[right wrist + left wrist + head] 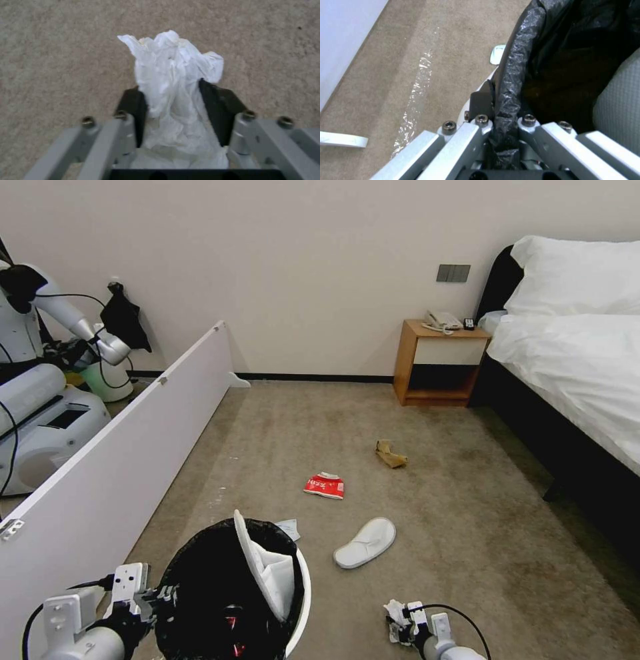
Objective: Pick up the trash bin, then pick up the garbage from the floor and place it into the trash bin.
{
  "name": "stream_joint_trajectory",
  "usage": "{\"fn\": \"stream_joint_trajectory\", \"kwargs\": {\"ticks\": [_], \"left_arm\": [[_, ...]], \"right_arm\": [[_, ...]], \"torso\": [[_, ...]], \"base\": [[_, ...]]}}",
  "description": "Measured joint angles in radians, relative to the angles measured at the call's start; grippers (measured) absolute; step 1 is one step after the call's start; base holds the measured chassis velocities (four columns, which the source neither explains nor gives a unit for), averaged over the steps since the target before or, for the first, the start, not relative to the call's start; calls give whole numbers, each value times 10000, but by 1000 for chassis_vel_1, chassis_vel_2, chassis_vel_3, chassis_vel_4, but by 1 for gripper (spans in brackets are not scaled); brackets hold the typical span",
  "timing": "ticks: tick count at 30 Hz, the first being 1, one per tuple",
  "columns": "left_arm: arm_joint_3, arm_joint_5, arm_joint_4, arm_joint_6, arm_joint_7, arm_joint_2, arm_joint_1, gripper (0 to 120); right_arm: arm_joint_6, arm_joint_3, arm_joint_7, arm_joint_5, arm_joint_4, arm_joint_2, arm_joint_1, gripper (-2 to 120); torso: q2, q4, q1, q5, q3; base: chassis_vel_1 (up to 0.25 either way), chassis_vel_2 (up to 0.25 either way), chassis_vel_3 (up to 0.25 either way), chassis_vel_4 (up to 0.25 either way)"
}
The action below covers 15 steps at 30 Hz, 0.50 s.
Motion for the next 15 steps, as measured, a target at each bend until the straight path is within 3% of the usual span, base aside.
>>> {"fn": "stream_joint_trajectory", "kwargs": {"ticks": [8, 15], "left_arm": [[4, -2, 0, 0, -6, -1, -5, 2], [10, -15, 0, 0, -9, 11, -35, 2]], "right_arm": [[35, -79, -9, -13, -51, -20, -38, 4], [20, -114, -17, 12, 2, -80, -62, 0]], "torso": [[0, 5, 0, 4, 0], [0, 5, 0, 8, 0]], "base": [[0, 0, 0, 0], [0, 0, 0, 0]]}}
